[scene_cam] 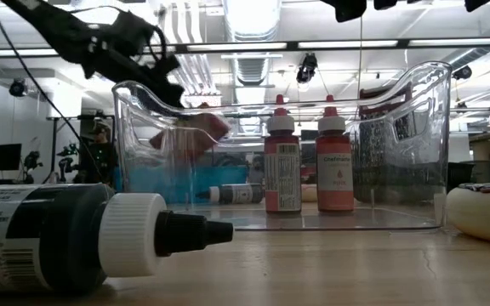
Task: Pick & Place Food Item
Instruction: Put the popcorn bag into the blue bin
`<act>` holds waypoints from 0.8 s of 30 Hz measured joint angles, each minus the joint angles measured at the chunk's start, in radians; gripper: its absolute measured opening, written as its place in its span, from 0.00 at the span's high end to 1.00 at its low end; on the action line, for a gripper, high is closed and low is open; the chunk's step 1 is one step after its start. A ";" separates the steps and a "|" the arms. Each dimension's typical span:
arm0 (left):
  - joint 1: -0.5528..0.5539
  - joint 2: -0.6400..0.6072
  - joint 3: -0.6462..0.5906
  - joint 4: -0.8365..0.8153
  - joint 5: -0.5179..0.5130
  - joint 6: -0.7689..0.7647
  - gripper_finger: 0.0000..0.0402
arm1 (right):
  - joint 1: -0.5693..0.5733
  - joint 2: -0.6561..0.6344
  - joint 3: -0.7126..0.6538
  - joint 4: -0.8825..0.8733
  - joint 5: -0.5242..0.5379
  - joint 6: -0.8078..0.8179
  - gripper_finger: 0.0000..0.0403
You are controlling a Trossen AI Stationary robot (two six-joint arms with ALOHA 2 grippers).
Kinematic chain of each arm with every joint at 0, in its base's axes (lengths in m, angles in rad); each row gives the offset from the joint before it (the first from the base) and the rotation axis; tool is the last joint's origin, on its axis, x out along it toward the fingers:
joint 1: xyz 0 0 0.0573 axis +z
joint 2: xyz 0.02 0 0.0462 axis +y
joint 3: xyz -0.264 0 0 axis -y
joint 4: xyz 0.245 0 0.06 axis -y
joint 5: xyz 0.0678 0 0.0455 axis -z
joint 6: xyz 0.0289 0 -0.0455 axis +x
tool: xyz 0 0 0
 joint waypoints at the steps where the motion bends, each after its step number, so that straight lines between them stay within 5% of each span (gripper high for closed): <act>1: 0.010 0.026 0.021 -0.041 0.000 0.002 1.00 | 0.000 0.000 0.000 -0.002 0.000 0.001 0.46; 11: 0.044 0.224 0.238 -0.350 0.016 0.050 1.00 | 0.000 0.000 0.000 -0.019 0.000 0.023 0.46; 24: 0.157 0.368 0.427 -0.616 0.228 0.072 1.00 | 0.000 0.000 0.000 -0.030 0.000 0.046 0.46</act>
